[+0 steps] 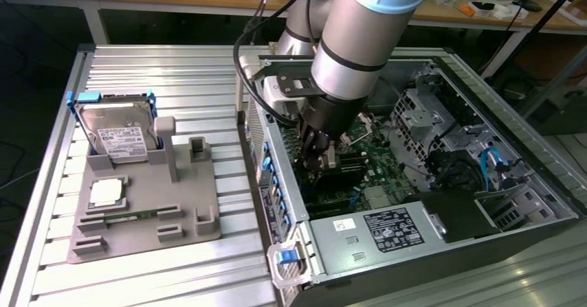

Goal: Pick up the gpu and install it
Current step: 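Press down on the gpu until it lock into place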

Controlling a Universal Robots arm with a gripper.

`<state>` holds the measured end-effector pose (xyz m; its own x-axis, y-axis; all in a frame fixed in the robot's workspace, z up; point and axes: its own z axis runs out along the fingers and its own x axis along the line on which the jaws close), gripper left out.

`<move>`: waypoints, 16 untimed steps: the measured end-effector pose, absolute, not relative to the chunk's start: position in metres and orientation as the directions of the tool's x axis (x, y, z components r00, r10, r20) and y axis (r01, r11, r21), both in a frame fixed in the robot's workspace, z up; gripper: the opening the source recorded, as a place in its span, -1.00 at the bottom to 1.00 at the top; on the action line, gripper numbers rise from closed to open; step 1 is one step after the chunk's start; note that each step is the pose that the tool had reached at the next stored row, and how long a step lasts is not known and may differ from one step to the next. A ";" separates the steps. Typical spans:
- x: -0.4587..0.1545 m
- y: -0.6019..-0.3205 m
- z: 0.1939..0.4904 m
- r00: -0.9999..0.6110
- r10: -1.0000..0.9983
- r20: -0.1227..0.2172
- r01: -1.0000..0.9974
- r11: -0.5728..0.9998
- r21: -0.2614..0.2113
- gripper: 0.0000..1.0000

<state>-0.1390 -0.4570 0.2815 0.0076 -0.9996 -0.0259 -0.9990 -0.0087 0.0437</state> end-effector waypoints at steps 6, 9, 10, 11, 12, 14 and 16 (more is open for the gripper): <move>-0.140 -0.457 0.281 0.008 -1.000 -0.026 -0.999 -0.009 0.044 -0.79; -0.140 -0.457 0.282 0.008 -1.000 -0.026 -0.999 -0.009 0.044 -0.79; -0.140 -0.457 0.282 0.007 -1.000 -0.026 -0.999 -0.009 0.044 -0.79; -0.140 -0.457 0.282 0.007 -1.000 -0.026 -0.999 -0.009 0.044 -0.79; -0.140 -0.457 0.283 0.007 -1.000 -0.026 -0.999 -0.009 0.045 -0.79; -0.141 -0.457 0.285 0.008 -1.000 -0.026 -0.999 -0.009 0.044 -0.79; -0.141 -0.457 0.286 0.008 -1.000 -0.026 -0.999 -0.009 0.044 -0.79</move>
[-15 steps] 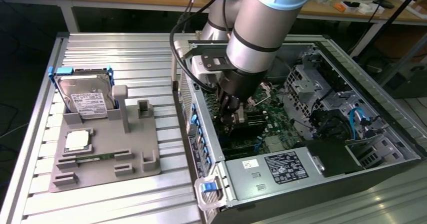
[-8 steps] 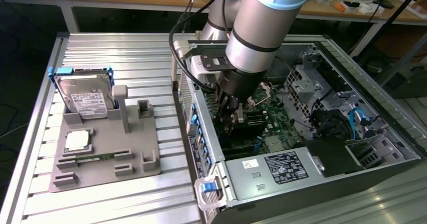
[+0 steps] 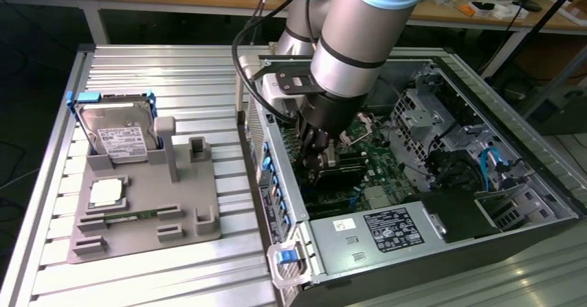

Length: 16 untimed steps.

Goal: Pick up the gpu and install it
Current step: 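Press down on the gpu until it lock into place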

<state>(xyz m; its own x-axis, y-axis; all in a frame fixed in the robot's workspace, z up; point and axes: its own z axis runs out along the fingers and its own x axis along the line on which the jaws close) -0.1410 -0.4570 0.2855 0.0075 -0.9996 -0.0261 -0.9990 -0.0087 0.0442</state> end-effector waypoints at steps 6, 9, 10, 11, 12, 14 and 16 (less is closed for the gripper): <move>-0.143 -0.457 0.278 0.008 -1.000 -0.027 -0.999 -0.009 0.043 -0.79; -0.144 -0.457 0.275 0.008 -1.000 -0.027 -0.999 -0.009 0.043 -0.79; -0.144 -0.457 0.274 0.008 -1.000 -0.027 -0.999 -0.009 0.043 -0.79; -0.144 -0.457 0.274 0.008 -1.000 -0.027 -0.999 -0.009 0.043 -0.79; -0.144 -0.457 0.273 0.008 -1.000 -0.027 -0.999 -0.009 0.043 -0.79; -0.144 -0.457 0.270 0.008 -1.000 -0.026 -0.999 -0.009 0.044 -0.79; -0.144 -0.457 0.268 0.007 -1.000 -0.027 -0.999 -0.009 0.043 -0.79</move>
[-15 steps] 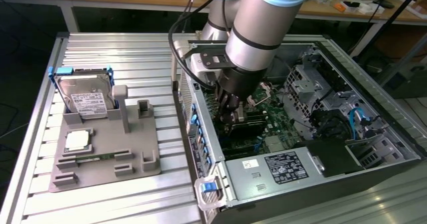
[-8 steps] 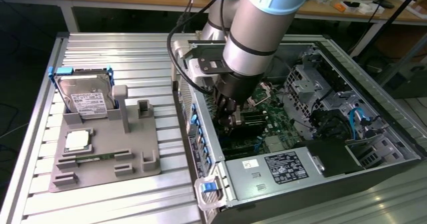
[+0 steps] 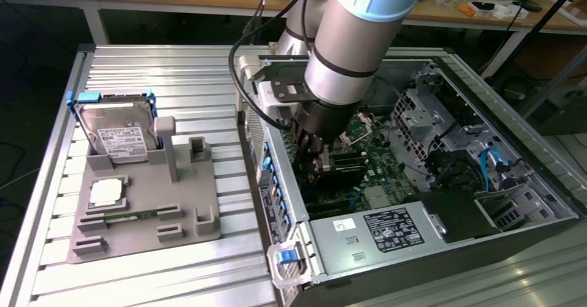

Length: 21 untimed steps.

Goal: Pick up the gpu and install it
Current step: 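Press down on the gpu until it lock into place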

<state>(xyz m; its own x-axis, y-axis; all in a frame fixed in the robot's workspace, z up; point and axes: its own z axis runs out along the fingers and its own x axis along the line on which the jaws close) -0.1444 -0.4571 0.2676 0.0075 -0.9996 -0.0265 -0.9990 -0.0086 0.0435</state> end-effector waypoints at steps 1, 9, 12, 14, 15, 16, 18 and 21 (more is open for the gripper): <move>-0.144 -0.457 0.267 0.007 -1.000 -0.027 -0.999 -0.009 0.043 -0.79; -0.144 -0.457 0.279 0.008 -1.000 -0.028 -0.999 -0.009 0.042 -0.79; -0.144 -0.457 0.293 0.008 -1.000 -0.028 -0.999 -0.009 0.043 -0.79; -0.144 -0.457 0.300 0.008 -1.000 -0.027 -0.999 -0.009 0.043 -0.79; -0.144 -0.457 0.304 0.008 -1.000 -0.027 -0.999 -0.009 0.043 -0.79; -0.144 -0.457 0.306 0.008 -1.000 -0.027 -0.999 -0.009 0.043 -0.79; -0.144 -0.457 0.312 0.008 -1.000 -0.027 -0.999 -0.009 0.043 -0.79; -0.144 -0.457 0.317 0.008 -1.000 -0.027 -0.999 -0.009 0.044 -0.79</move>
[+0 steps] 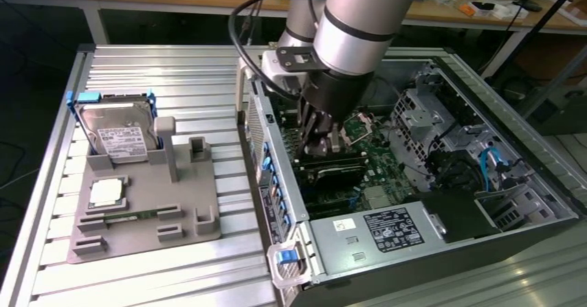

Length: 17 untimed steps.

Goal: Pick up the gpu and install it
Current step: 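Press down on the gpu until it lock into place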

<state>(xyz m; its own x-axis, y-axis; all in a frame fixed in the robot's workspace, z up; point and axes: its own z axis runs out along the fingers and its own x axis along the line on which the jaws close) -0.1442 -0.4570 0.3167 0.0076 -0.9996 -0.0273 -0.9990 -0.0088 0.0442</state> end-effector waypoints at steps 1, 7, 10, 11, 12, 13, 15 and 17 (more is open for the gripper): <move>-0.144 -0.457 0.317 0.007 -1.000 -0.027 -0.999 -0.009 0.047 -0.79; -0.138 -0.457 0.317 0.005 -1.000 -0.028 -0.991 -0.009 0.133 -0.79; -0.134 -0.457 0.317 0.004 -1.000 -0.028 -0.982 -0.009 0.187 -0.79; -0.134 -0.457 0.316 0.003 -1.000 -0.028 -0.980 -0.009 0.198 -0.79; -0.134 -0.457 0.316 0.003 -1.000 -0.028 -0.979 -0.009 0.206 -0.79; -0.134 -0.457 0.314 0.003 -1.000 -0.028 -0.977 -0.009 0.211 -0.79; -0.134 -0.457 0.312 0.003 -1.000 -0.028 -0.976 -0.009 0.218 -0.79; -0.134 -0.457 0.310 0.003 -1.000 -0.028 -0.975 -0.010 0.223 -0.79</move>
<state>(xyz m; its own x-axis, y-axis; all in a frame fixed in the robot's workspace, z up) -0.1338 -0.4570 0.3102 0.0033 -0.9996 -0.0283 -0.9747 -0.0095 0.2232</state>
